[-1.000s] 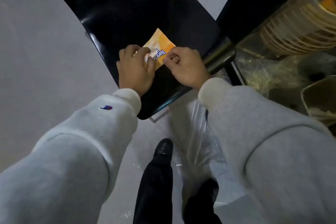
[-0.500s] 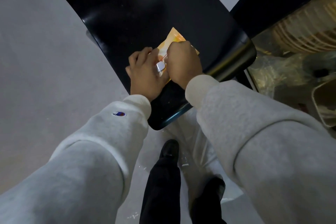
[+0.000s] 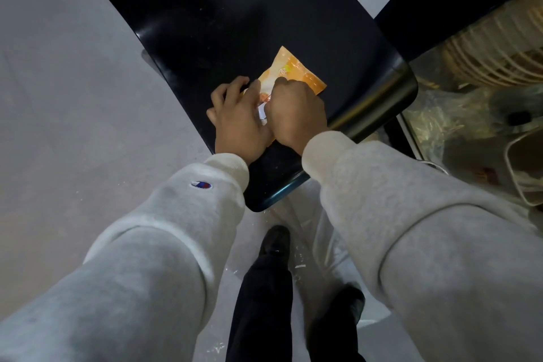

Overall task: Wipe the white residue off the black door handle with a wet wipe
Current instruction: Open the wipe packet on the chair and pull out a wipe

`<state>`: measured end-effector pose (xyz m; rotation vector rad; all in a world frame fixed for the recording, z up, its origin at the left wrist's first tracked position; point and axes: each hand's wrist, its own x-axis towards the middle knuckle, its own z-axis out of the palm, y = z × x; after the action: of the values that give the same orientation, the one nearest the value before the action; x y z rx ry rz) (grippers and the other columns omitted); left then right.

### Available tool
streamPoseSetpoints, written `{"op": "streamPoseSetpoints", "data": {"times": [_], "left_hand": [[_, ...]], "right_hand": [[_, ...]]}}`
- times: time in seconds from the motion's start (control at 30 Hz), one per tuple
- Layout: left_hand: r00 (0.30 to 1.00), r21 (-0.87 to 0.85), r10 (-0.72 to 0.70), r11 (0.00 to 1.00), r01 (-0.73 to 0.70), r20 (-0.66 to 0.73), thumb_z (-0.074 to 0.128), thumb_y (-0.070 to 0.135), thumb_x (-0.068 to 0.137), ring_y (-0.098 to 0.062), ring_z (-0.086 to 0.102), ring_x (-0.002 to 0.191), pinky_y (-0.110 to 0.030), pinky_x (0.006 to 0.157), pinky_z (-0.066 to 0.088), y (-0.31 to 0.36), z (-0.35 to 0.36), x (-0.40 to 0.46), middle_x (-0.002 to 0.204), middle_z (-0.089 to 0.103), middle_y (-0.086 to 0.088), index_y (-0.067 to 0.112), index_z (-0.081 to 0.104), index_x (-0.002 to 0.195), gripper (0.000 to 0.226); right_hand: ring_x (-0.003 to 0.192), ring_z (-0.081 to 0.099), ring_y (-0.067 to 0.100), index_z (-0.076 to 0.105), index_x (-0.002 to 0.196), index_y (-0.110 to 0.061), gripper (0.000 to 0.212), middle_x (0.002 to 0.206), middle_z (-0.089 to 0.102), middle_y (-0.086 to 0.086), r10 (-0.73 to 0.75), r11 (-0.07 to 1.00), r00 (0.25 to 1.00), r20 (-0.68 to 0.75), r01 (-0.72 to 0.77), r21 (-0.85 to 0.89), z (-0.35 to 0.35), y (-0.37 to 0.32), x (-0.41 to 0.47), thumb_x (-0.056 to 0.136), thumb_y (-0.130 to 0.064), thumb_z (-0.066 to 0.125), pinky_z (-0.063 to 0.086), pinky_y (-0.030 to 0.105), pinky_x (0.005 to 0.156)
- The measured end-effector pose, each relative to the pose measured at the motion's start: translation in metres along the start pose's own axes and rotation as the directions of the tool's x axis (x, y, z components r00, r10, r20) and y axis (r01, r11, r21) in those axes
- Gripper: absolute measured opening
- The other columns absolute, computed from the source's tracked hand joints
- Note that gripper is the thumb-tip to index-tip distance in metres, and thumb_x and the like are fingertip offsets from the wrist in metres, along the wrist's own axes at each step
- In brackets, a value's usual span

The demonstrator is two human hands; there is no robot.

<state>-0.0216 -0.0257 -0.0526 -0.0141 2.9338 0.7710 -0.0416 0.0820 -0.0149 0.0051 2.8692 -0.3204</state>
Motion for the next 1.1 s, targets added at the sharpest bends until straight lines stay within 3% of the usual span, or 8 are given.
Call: {"op": "streamPoseSetpoints", "data": {"times": [0.23,0.4,0.53,0.77,0.93,1.1], "left_hand": [[1.000,0.018,-0.020,1.000,0.021,-0.012,0.053,0.057,0.085,-0.027,0.030,0.131,-0.045,0.094,0.034,0.001,0.005,0.001,0.144,0.045,0.002,0.025,0.055,0.133,0.058],[1.000,0.080,-0.019,0.997,0.020,-0.010,0.054,0.066,0.079,-0.028,0.030,0.132,-0.045,0.094,0.031,0.003,0.005,0.003,0.145,0.045,0.001,0.025,0.054,0.134,0.069],[1.000,0.081,-0.014,0.997,0.015,-0.005,0.055,0.066,0.077,-0.029,0.029,0.132,-0.045,0.092,0.031,0.002,0.004,0.002,0.145,0.044,0.001,0.026,0.055,0.132,0.069],[1.000,0.032,-0.004,0.999,0.004,0.008,0.066,0.057,0.075,-0.029,0.026,0.133,-0.043,0.095,0.028,0.000,0.004,0.001,0.147,0.041,0.002,0.027,0.055,0.133,0.067],[1.000,0.061,-0.013,0.998,0.013,0.007,0.064,0.058,0.076,-0.029,0.027,0.134,-0.045,0.096,0.030,-0.001,0.005,0.002,0.147,0.041,0.000,0.023,0.053,0.135,0.070],[1.000,0.034,-0.012,0.999,0.012,-0.005,0.058,0.057,0.079,-0.030,0.029,0.133,-0.046,0.094,0.031,0.002,0.003,0.000,0.146,0.043,-0.001,0.021,0.055,0.134,0.066]], "right_hand": [[0.105,0.058,0.030,0.053,0.118,-0.005,0.028,0.112,0.062,0.016,-0.019,0.994,1.000,0.004,0.018,0.110,0.004,0.013,0.001,0.098,-0.024,0.052,0.051,0.038,0.074],[0.100,0.064,0.027,0.070,0.110,-0.008,0.024,0.108,0.066,0.013,-0.013,0.997,0.999,-0.043,0.016,0.072,-0.005,0.024,0.002,0.095,-0.025,0.064,0.059,0.036,0.078],[0.105,0.060,0.025,0.065,0.117,-0.007,0.026,0.111,0.065,0.012,-0.033,0.998,0.999,0.013,0.034,-0.050,-0.014,0.017,0.001,0.095,-0.021,0.065,0.052,0.031,0.084],[0.107,0.059,0.026,0.061,0.119,-0.007,0.028,0.112,0.065,0.013,-0.092,0.990,0.995,0.041,0.096,-0.104,-0.018,0.001,0.003,0.094,-0.019,0.065,0.050,0.031,0.083],[0.094,0.065,0.025,0.066,0.110,-0.006,0.022,0.103,0.068,0.013,-0.052,0.998,0.999,-0.005,0.052,-0.020,-0.010,0.009,0.002,0.093,-0.020,0.066,0.049,0.029,0.074],[0.079,0.065,0.021,0.074,0.093,-0.007,0.019,0.088,0.070,0.009,-0.046,0.978,0.983,-0.175,0.080,0.194,0.003,0.015,-0.003,0.093,-0.020,0.061,0.059,0.033,0.068]]}}
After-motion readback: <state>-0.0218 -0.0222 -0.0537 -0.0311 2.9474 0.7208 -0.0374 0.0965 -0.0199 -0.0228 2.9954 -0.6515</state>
